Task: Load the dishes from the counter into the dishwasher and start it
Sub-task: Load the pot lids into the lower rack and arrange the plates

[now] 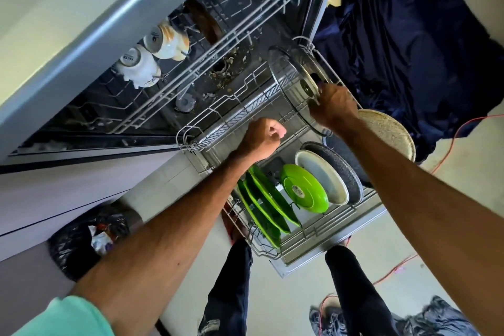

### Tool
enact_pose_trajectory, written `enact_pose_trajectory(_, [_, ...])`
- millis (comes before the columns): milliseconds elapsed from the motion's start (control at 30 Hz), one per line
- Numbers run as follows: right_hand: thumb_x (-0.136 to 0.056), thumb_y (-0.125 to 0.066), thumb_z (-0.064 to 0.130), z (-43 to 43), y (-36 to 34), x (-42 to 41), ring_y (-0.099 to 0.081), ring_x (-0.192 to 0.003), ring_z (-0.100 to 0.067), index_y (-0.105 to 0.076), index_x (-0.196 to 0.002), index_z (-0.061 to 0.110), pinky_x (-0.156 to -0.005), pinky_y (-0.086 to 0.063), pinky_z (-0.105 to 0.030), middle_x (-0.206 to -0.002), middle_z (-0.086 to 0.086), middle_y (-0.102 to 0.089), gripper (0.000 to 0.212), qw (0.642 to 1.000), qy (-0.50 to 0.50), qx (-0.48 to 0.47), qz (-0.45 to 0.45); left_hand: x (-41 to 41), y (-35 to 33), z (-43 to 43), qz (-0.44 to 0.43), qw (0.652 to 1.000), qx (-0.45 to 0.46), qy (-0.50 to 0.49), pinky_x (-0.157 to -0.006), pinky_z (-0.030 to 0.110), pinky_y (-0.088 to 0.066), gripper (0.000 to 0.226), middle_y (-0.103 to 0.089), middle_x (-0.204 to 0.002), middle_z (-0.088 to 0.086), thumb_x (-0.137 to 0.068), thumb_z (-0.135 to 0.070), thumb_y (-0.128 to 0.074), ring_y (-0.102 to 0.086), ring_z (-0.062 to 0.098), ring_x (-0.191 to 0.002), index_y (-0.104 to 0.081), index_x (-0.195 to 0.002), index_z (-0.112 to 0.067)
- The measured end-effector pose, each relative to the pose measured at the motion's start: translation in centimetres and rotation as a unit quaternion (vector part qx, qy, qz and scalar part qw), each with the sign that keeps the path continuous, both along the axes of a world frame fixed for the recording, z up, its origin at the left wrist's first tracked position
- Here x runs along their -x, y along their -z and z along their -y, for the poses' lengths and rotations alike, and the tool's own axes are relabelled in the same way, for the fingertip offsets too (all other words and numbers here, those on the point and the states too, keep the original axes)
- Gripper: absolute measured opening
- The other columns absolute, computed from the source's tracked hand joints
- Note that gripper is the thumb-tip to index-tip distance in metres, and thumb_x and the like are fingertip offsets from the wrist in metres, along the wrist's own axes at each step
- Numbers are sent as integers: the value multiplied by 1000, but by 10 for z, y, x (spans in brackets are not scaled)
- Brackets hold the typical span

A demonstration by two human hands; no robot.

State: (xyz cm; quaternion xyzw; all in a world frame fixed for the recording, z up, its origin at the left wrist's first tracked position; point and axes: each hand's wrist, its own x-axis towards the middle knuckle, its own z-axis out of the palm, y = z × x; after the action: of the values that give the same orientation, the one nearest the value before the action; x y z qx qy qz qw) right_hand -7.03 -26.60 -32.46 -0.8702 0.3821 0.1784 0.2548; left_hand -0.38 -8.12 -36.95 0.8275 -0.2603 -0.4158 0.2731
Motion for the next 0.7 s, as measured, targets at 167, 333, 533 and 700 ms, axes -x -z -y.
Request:
enact_pose_trajectory(167, [-84,-67,43,3,-8,20,-66,-102,-32,-68,-118,20,-91,-55,-42,-114,-12,-69,42,994,62,30,79,1,2,-11,-8,1000,-11,-7,-89,19,-52,24,-74,-116,9,-91,1,-58,-68,17,-108,-73,-107,-7])
enact_pose_trajectory(333, [-80,-75,48,0,-17,36,-70,-94,-26,-71,-108,21,-87,-57,-39,-100,-2,-75,39,989,81,14,123,4,1,-21,-9,1000,-14,-22,-95,28,-56,24,-75,-112,9,-90,0,-59,-70,17,-106,-74,-106,-8])
enact_pose_trajectory(533, [-80,-77,41,-17,-31,54,-70,-93,-27,-63,-118,16,-86,-54,-43,-99,-8,-75,48,978,111,29,175,7,-20,-27,-11,999,-6,-32,-95,30,-57,22,-75,-112,10,-91,0,-61,-69,18,-107,-74,-108,-6])
enact_pose_trajectory(700, [-89,-73,27,-62,-78,69,-69,-94,-30,-59,-123,4,-87,-55,-40,-106,-17,-72,44,976,134,7,169,1,-80,-49,0,998,1,-70,-81,16,-53,23,-76,-106,7,-89,-1,-59,-69,15,-99,-76,-103,-7])
